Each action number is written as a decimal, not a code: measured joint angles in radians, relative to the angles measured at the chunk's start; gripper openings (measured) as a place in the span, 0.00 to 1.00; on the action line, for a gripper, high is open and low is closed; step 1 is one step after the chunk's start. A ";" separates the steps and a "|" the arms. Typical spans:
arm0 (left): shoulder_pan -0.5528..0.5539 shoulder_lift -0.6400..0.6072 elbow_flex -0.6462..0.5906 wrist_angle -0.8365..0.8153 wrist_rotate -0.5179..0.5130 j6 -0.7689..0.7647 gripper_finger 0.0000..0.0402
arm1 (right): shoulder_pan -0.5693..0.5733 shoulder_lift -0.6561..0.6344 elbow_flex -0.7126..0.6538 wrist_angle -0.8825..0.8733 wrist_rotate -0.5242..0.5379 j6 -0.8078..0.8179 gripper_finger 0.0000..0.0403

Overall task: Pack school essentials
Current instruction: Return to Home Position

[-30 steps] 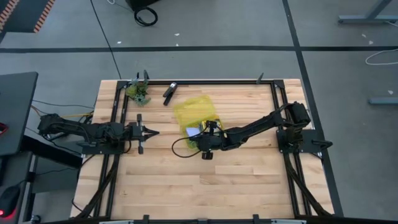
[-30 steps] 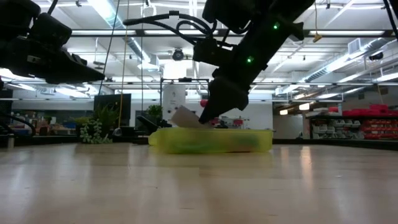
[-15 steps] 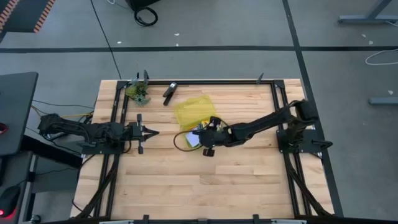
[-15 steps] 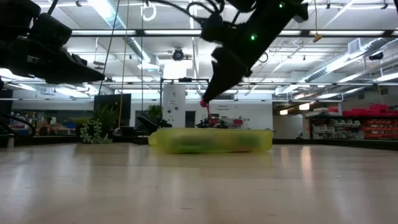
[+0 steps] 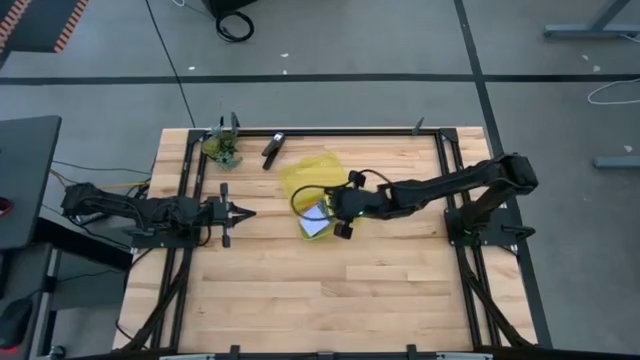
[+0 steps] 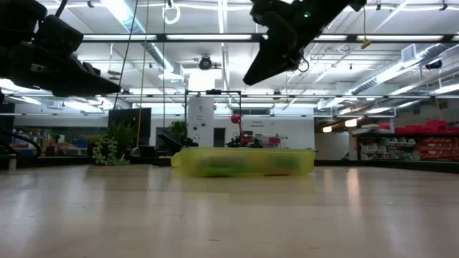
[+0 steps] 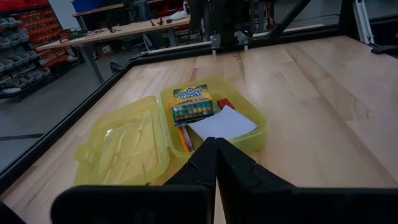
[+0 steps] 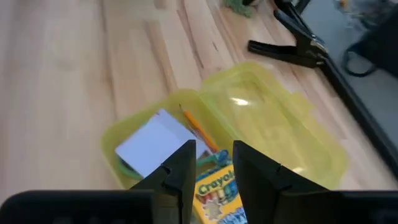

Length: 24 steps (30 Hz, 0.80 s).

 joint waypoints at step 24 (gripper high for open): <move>0.001 0.000 0.000 0.000 0.000 0.011 0.05 | -0.117 -0.763 -0.636 0.414 -0.141 0.043 0.12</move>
